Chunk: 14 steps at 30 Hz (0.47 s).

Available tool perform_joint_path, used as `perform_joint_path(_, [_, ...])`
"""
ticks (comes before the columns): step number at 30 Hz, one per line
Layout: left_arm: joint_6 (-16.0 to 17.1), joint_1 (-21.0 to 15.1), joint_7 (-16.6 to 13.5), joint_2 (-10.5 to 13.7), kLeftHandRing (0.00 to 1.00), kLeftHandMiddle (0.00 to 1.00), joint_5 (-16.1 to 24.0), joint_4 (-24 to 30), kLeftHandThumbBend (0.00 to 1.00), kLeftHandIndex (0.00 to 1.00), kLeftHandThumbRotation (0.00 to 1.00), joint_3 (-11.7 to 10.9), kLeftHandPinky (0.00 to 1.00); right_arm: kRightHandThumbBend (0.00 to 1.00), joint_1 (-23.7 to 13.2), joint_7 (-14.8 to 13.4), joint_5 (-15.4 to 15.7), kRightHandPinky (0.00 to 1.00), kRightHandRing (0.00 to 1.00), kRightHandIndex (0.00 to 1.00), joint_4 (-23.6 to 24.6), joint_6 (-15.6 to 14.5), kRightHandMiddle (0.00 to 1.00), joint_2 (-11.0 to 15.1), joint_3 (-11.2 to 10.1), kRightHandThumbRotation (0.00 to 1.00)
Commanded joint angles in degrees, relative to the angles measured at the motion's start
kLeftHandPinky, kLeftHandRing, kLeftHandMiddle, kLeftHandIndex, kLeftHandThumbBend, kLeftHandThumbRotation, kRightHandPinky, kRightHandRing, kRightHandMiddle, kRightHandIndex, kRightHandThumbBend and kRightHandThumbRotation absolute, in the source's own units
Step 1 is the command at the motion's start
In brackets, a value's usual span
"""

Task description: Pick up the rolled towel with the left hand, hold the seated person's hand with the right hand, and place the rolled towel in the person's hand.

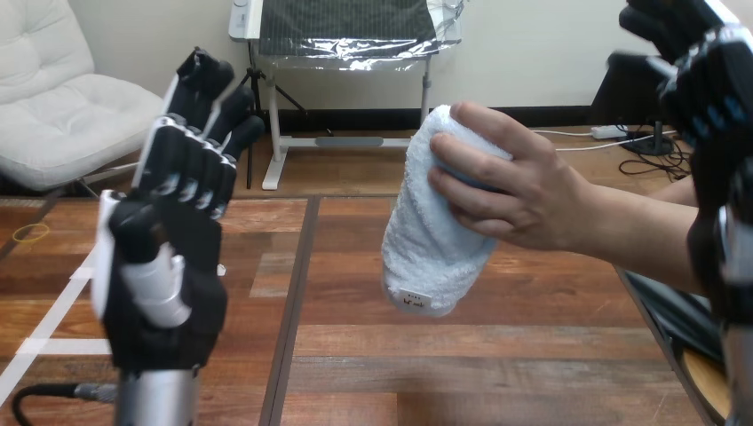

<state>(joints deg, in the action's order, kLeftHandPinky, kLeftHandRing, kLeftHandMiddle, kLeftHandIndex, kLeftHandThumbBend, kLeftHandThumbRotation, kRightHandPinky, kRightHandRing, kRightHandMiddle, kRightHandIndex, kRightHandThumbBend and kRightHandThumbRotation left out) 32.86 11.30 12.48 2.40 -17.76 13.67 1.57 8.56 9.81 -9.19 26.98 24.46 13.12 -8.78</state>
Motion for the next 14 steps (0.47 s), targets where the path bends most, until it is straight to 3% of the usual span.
perform_joint_path(1, [2.07,-0.42,2.47,0.91,0.91,0.9,-2.48,3.85,0.97,0.85,1.0,-0.1,0.81,1.0,2.38,0.44,-1.31,0.79,0.88,0.88,4.44,3.74,0.88,-2.7,2.91,1.0])
perform_joint_path(9, [3.06,0.55,5.17,1.04,0.88,0.87,-6.02,5.68,0.96,0.8,0.97,-0.18,0.78,1.0,8.12,1.8,-2.55,0.79,0.88,0.89,6.42,7.51,0.89,-4.87,7.26,1.0])
perform_joint_path(14, [3.37,0.96,5.98,0.53,0.87,0.86,-6.99,6.37,0.95,0.8,0.94,0.04,0.76,1.0,11.08,2.68,-2.16,0.79,0.88,0.88,5.48,11.46,0.9,-6.29,9.93,1.0])
